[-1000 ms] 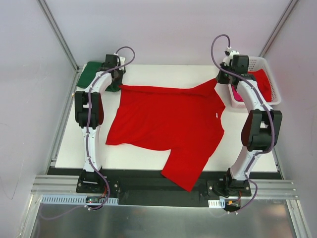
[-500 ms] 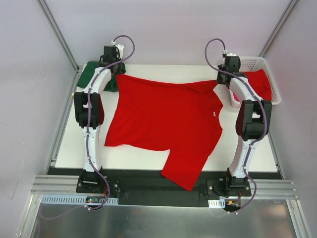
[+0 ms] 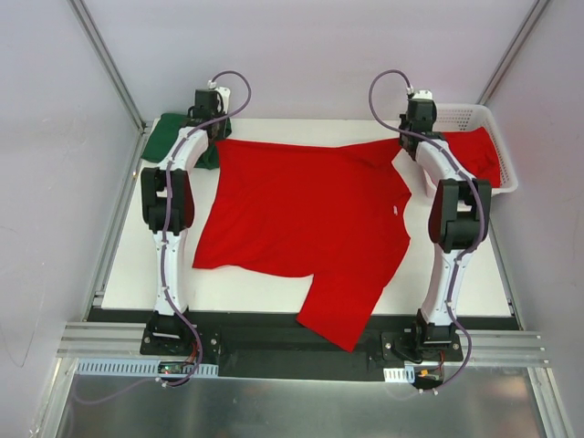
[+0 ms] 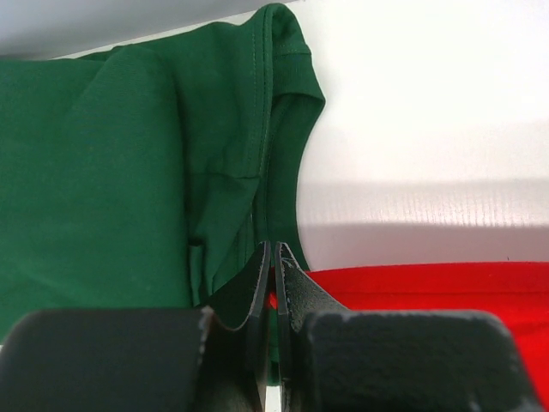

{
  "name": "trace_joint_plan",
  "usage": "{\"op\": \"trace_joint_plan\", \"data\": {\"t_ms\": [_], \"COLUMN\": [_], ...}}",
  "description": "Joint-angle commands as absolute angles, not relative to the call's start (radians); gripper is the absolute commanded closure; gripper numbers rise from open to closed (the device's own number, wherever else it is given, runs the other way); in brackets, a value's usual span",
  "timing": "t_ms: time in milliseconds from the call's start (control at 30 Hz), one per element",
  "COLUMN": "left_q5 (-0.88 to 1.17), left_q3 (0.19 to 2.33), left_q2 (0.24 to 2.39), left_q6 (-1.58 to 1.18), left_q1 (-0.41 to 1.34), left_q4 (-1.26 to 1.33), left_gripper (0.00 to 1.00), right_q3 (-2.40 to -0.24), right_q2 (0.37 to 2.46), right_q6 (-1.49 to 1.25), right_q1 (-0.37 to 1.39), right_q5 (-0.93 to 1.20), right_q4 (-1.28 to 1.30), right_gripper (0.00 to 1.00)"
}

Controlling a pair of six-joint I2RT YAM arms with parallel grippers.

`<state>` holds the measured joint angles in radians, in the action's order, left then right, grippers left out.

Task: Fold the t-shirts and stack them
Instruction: Flatten the tshirt out

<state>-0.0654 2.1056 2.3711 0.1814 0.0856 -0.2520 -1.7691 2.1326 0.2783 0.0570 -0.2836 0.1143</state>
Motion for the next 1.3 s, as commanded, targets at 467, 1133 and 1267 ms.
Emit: {"op": "trace_joint_plan", "data": {"t_ms": [467, 1133, 1267], "left_q5": [-0.141, 0.118, 0.262], "left_q3": [2.125, 1.570, 1.467], "left_q2": [2.379, 1.777, 1.733], "left_q6": [0.221, 0.028, 0.002], "left_q1": [0.104, 0.215, 0.265], "left_q4": [-0.149, -0.167, -0.172], "left_gripper": [0.85, 0.01, 0.01], "right_q3": [-1.925, -1.619, -1.528], "right_q2": [2.273, 1.750, 1.660], "right_q6": [0.486, 0.068, 0.018], "right_q1": [0.092, 0.143, 0.163], "right_q5": [-0.248, 0.049, 0.191], "right_q4": [-0.167, 0.288, 0.377], "right_gripper": [0.56, 0.73, 0.99]}}
